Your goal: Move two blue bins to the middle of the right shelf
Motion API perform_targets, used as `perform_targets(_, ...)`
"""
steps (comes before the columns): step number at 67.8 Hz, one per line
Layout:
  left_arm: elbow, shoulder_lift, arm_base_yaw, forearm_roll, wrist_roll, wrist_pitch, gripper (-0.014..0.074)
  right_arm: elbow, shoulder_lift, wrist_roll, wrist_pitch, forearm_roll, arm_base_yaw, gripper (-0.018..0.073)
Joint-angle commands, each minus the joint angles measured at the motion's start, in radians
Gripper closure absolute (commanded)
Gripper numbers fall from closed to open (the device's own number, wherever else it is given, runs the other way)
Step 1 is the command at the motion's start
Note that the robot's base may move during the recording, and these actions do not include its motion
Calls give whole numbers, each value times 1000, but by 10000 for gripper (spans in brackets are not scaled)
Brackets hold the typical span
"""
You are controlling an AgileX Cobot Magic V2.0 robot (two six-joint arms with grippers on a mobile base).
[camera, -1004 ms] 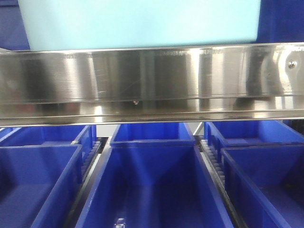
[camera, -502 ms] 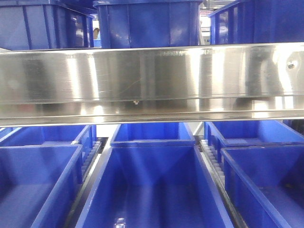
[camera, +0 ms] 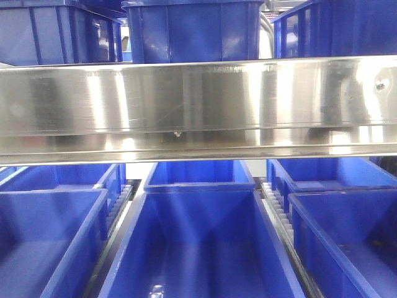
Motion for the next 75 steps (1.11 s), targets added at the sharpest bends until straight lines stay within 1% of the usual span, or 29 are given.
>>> perform_targets(1, -18, -28, -1, -43, 20, -46, 707, -18, -16, -6, -85, -15, -6, 712)
perform_targets(75, -18, -28, -1, -43, 20, -46, 707, -18, -16, -6, -85, -15, -6, 712)
